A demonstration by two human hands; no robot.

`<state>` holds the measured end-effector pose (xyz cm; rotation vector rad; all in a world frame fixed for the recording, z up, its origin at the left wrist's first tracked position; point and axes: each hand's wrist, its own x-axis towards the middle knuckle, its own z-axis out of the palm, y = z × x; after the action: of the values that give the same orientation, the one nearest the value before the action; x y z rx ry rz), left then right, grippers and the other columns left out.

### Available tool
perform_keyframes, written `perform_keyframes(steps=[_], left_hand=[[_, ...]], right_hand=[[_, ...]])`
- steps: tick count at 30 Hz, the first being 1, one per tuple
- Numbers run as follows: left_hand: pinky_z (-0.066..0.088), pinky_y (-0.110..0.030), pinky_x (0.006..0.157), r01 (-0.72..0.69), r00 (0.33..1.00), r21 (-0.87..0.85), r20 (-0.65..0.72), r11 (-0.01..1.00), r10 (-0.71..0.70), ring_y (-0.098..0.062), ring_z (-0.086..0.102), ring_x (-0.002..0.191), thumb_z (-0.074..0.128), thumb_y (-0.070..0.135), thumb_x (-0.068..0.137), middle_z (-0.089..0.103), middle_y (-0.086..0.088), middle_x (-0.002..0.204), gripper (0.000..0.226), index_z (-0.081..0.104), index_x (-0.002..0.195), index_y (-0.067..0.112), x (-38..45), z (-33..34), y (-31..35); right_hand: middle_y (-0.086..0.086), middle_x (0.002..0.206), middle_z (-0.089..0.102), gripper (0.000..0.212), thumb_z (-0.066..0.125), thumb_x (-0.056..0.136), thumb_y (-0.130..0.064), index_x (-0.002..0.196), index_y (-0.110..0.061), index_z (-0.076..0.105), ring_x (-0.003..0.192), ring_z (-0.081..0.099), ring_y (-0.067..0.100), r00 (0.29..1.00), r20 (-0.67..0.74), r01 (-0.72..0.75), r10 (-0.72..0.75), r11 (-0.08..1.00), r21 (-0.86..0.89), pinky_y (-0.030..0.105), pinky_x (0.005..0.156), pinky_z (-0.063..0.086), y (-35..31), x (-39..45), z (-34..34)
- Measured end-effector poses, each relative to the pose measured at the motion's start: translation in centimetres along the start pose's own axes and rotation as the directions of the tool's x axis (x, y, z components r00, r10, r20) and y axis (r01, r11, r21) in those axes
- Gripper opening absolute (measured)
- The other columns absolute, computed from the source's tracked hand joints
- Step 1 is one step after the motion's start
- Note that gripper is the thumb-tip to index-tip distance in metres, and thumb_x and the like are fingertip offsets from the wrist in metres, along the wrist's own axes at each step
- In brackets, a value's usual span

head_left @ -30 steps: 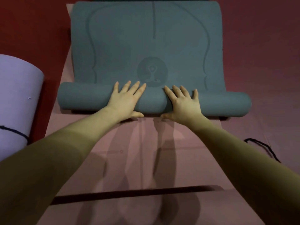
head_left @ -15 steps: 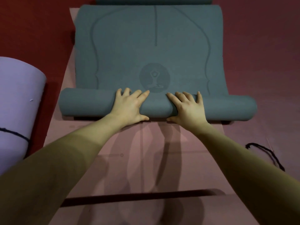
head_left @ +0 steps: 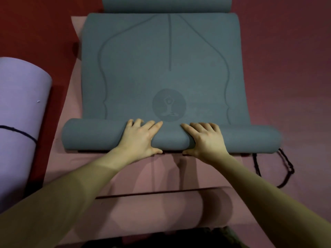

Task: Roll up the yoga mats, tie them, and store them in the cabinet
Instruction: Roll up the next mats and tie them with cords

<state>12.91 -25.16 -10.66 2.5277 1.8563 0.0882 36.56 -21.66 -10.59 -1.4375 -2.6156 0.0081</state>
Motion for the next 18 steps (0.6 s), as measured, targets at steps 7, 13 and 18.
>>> perform_keyframes(steps=[7, 13, 18], left_hand=[[0.049, -0.053, 0.083, -0.027, 0.996, 0.042, 0.085, 0.999, 0.023, -0.038, 0.064, 0.091, 0.073, 0.072, 0.052, 0.065, -0.009, 0.120, 0.099, 0.057, 0.130, 0.014, -2.5, 0.2, 0.7], [0.025, -0.045, 0.111, -0.055, 0.956, 0.015, 0.288, 0.998, 0.049, -0.026, 0.039, 0.133, 0.046, 0.082, 0.071, 0.016, 0.003, 0.159, 0.104, 0.016, 0.152, 0.025, -0.6, -0.9, -0.3], [0.025, -0.040, 0.114, -0.077, 0.912, -0.013, 0.403, 0.997, 0.076, -0.023, 0.030, 0.139, 0.040, 0.086, 0.070, 0.012, 0.001, 0.160, 0.107, 0.007, 0.152, 0.026, 1.5, -1.7, -1.6]], right_hand=[[0.002, 0.109, 0.067, 0.098, 0.083, 0.040, -0.063, 0.126, -0.021, 0.061, 0.090, 0.064, 0.030, 0.996, 0.085, 0.031, -0.037, 0.997, 0.066, 0.042, 0.079, 0.047, -0.2, -2.8, -0.3], [0.009, 0.119, 0.063, 0.096, 0.079, 0.053, -0.061, 0.132, -0.013, 0.055, 0.102, 0.060, 0.034, 0.995, 0.057, 0.075, -0.077, 0.997, 0.036, 0.044, 0.092, 0.038, 0.1, -2.0, -0.1], [0.012, 0.137, 0.054, 0.070, 0.044, 0.087, -0.058, 0.138, -0.011, 0.049, 0.126, 0.047, 0.035, 0.997, -0.064, -0.049, 0.052, 0.998, 0.050, 0.050, 0.109, 0.027, -1.8, -3.0, 0.8]])
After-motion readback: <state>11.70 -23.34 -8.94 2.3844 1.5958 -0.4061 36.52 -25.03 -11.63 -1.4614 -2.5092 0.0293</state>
